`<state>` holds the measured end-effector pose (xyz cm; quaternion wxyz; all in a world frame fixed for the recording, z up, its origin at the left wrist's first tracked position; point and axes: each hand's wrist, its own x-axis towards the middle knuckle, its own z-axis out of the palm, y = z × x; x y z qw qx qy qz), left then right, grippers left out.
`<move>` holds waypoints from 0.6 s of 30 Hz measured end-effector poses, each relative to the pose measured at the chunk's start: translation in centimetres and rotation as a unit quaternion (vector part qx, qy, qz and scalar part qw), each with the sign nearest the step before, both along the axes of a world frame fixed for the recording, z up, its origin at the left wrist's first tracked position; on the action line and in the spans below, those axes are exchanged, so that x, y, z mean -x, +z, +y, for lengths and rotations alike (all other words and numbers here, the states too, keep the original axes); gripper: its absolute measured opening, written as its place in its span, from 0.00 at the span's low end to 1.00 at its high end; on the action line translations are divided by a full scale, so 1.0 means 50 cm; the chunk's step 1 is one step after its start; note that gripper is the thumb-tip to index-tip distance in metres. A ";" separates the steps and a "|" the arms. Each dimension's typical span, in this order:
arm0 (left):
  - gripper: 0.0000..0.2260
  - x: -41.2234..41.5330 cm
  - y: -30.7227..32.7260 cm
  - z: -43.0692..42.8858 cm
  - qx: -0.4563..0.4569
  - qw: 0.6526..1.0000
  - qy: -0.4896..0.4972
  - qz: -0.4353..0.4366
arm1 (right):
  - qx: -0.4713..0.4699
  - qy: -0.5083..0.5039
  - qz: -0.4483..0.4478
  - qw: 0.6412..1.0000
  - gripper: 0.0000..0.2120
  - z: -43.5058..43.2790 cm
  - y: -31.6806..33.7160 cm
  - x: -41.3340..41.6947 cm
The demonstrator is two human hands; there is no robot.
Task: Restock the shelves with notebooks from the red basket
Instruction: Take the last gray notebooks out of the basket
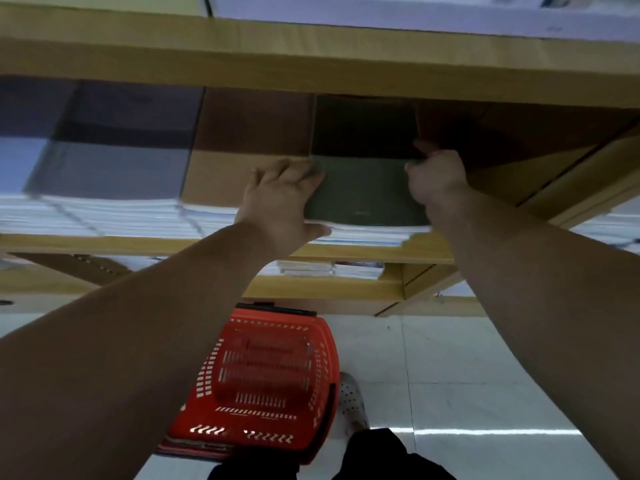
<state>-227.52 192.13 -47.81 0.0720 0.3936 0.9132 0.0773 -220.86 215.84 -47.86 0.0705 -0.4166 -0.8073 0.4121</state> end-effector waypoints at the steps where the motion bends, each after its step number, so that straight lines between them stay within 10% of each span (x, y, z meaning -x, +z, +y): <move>1: 0.41 0.003 -0.003 -0.001 -0.002 1.000 0.000 0.000 | -0.024 0.021 -0.020 0.999 0.22 0.002 -0.002 0.006; 7: 0.40 0.019 -0.011 0.013 -0.019 0.999 -0.004 -0.031 | -0.137 0.130 -0.199 0.962 0.27 0.007 0.015 0.009; 18: 0.40 0.049 -0.035 -0.021 0.043 0.999 -0.012 -0.008 | -0.264 0.316 -0.208 0.887 0.45 -0.079 -0.012 -0.022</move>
